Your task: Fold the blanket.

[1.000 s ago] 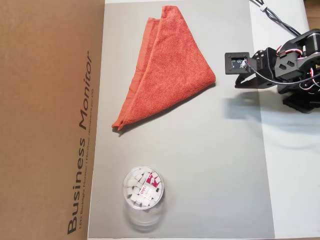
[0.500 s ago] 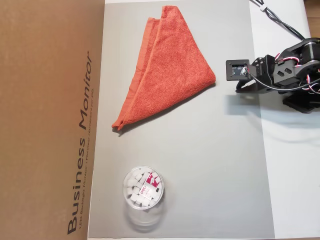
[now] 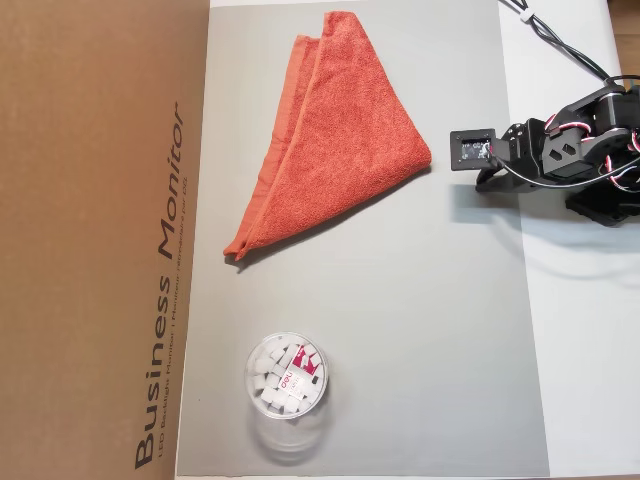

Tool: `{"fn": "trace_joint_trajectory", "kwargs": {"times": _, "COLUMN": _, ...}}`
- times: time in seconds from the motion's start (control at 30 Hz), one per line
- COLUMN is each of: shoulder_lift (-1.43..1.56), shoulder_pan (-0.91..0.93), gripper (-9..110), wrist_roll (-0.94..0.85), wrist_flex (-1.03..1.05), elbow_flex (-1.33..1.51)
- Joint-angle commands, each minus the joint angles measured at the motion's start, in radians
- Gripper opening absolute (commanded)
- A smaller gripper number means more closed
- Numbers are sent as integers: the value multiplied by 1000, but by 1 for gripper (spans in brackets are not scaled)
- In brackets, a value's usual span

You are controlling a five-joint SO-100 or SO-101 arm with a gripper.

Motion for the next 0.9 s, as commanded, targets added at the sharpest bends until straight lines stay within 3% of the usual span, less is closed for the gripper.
{"fn": "trace_joint_trajectory", "kwargs": {"times": 0.0, "shoulder_lift": 6, "shoulder_pan": -3, "gripper": 0, "wrist_roll": 9, "wrist_flex": 2, "elbow_flex": 12}}
{"fn": "trace_joint_trajectory", "kwargs": {"times": 0.87, "shoulder_lift": 144, "shoulder_pan": 12, "gripper": 0, "wrist_roll": -6, "wrist_flex": 127, "elbow_flex": 8}}
